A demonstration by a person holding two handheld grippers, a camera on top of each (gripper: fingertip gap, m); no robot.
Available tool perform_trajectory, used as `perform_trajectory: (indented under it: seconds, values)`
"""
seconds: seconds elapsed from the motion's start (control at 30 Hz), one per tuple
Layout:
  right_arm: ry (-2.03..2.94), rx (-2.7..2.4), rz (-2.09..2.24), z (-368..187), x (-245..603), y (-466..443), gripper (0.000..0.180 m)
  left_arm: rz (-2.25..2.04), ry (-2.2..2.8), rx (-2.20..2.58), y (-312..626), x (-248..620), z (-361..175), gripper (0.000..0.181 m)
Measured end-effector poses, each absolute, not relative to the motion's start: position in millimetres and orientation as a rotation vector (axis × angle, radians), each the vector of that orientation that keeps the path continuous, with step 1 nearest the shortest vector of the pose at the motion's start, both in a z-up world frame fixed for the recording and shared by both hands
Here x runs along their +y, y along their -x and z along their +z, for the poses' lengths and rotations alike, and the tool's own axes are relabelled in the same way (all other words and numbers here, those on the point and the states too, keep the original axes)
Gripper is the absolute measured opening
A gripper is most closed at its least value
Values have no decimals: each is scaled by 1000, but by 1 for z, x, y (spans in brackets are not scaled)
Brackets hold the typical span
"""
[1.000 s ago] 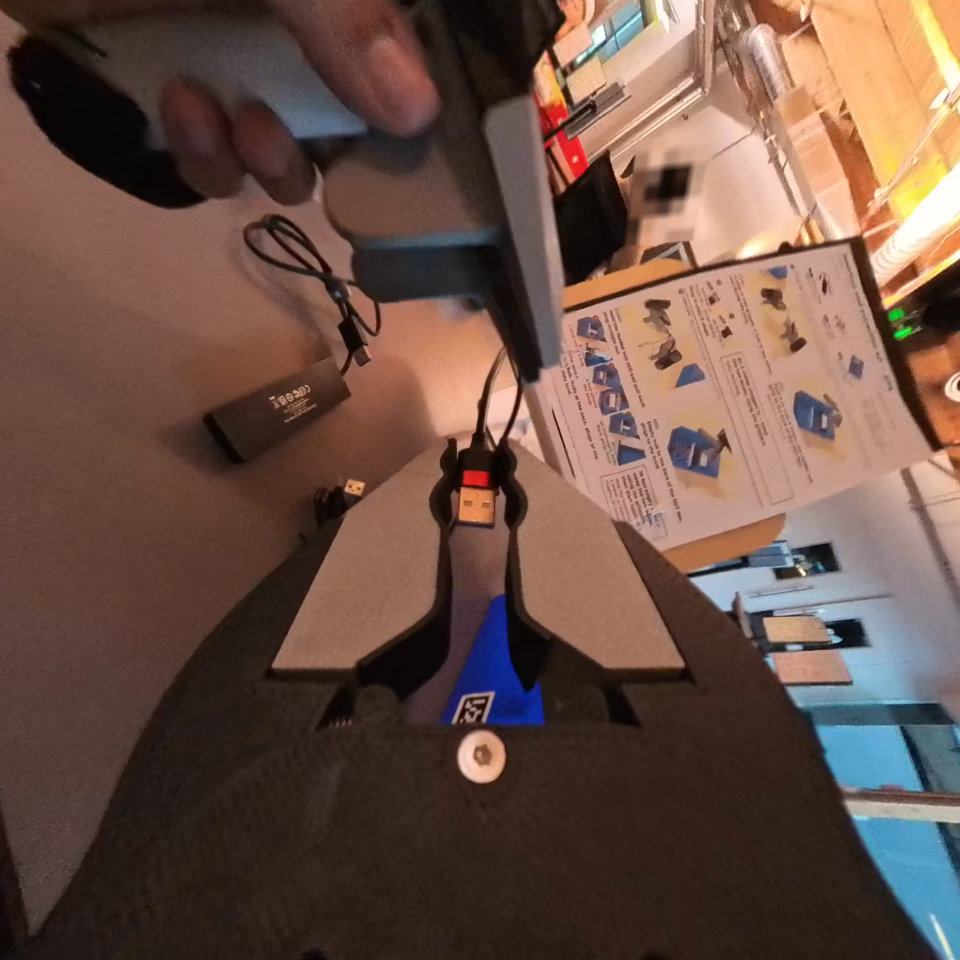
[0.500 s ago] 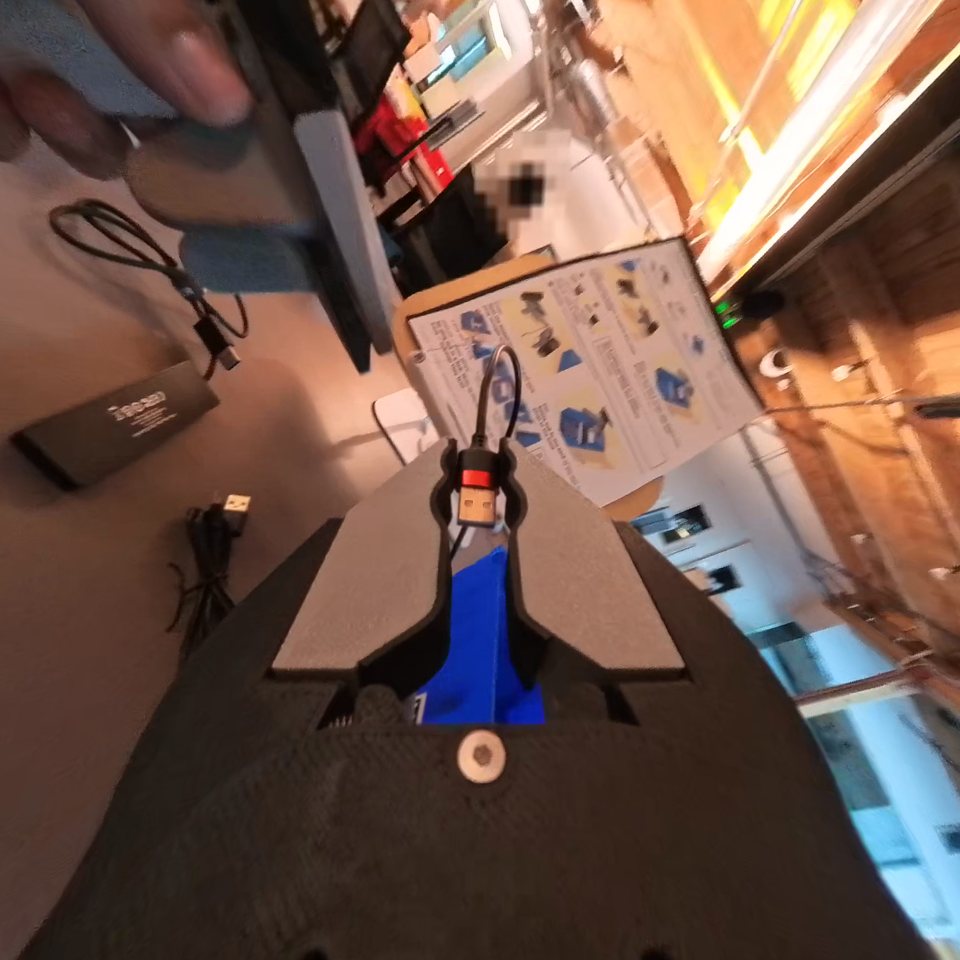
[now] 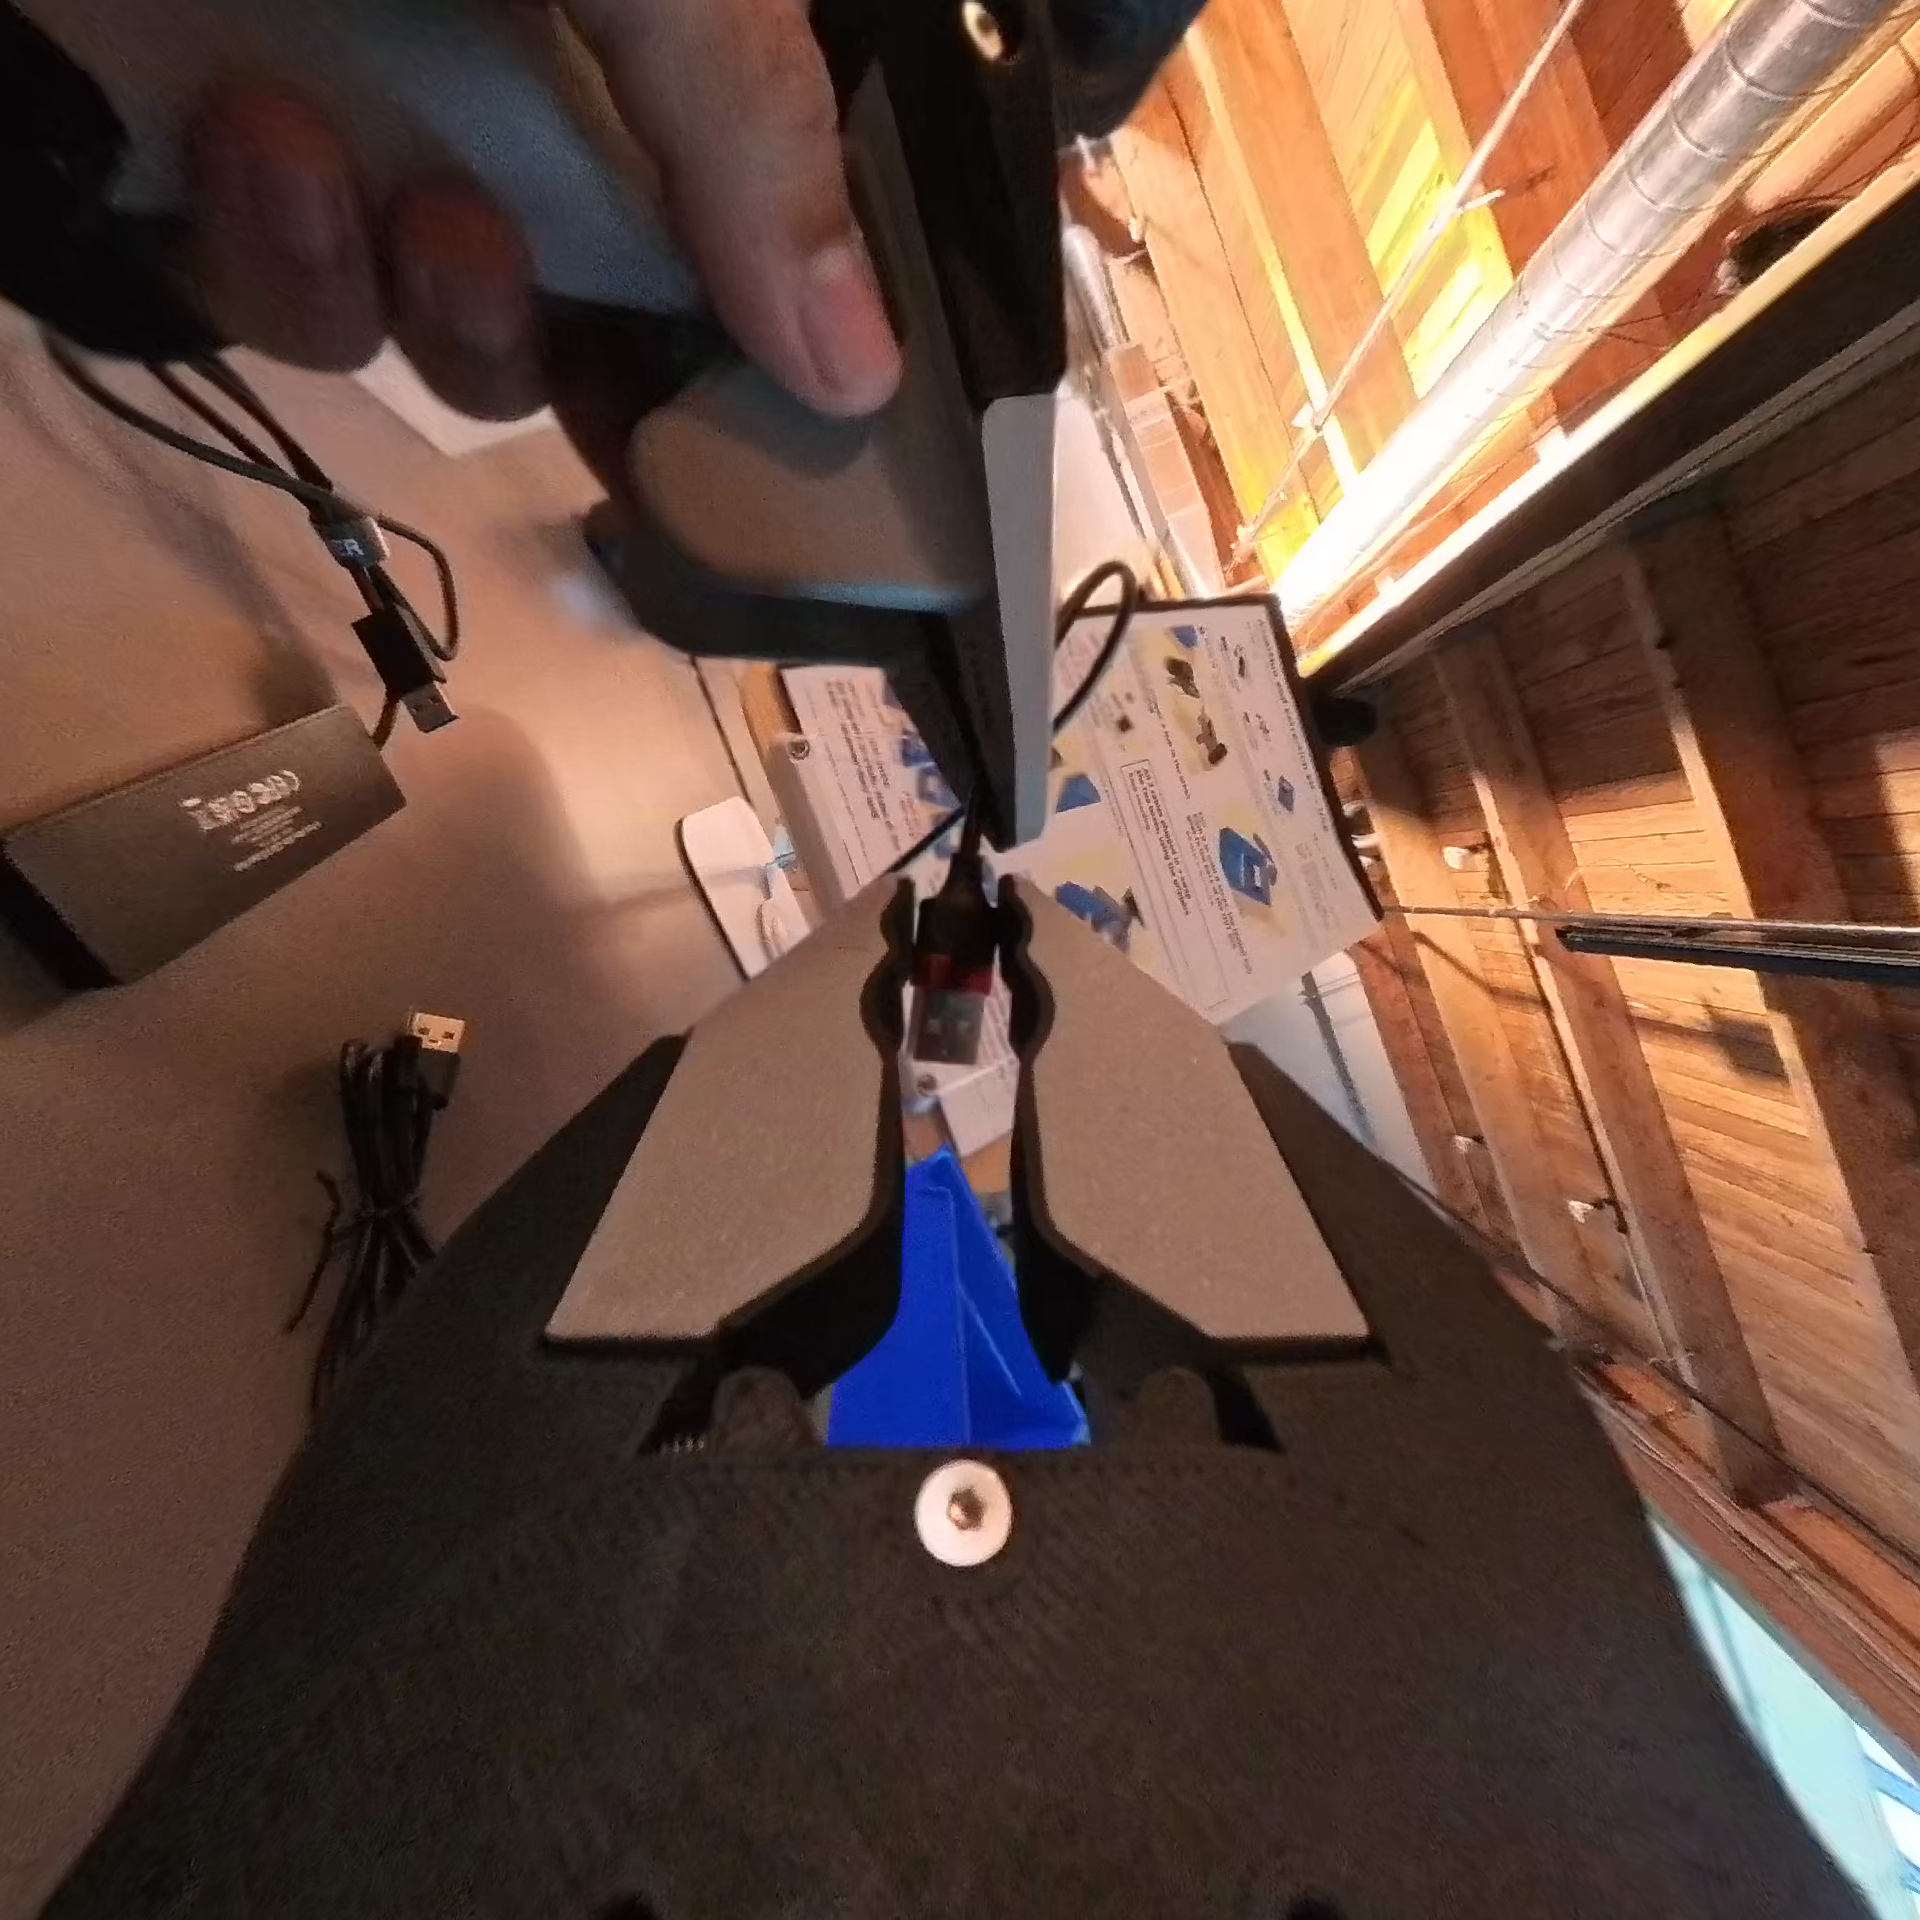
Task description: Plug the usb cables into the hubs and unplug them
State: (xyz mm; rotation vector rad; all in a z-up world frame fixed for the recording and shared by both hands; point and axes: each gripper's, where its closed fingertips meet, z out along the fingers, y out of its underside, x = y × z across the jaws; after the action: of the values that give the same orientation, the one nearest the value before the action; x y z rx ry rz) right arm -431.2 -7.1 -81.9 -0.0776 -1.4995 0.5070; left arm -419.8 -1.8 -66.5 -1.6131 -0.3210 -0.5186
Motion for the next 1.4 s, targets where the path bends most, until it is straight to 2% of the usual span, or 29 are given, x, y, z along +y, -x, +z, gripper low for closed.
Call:
perform_trajectory:
  seconds: [0.13,0.3,0.37,0.57,0.73,0.87,1.0,1.13,1.23,1.27,1.4]
  values:
    - [-11,-1766,872,-98,-26,409,16,-474,1816,-87,404,-10,-73,0]
    - [191,-2103,1455,-88,-17,380,27,-620,1921,257,374,-28,-72,0]
    - [169,-2269,1656,-93,-21,358,26,-620,1971,405,363,-35,-78,0]
    - [100,-2468,1885,-103,-35,331,34,-599,1982,767,330,-49,-88,0]
    - [104,-2588,2206,-96,-54,310,28,-589,1956,1038,303,-62,-94,0]
    - [55,-2818,2257,-110,-71,287,34,-604,1946,1114,293,-62,-95,0]
    - [12,-2830,2426,-105,-81,279,37,-645,1919,1193,281,-69,-96,0]
    - [-5,-2866,2509,-103,-85,273,23,-641,1914,1275,270,-73,-100,1]
    - [-88,-2901,2483,-106,-89,264,19,-643,1938,1318,265,-73,-102,1]
    - [-113,-2904,2481,-106,-90,261,12,-643,1945,1331,264,-73,-103,0]
    - [-185,-2886,2438,-105,-88,259,7,-651,1972,1320,262,-71,-102,1]
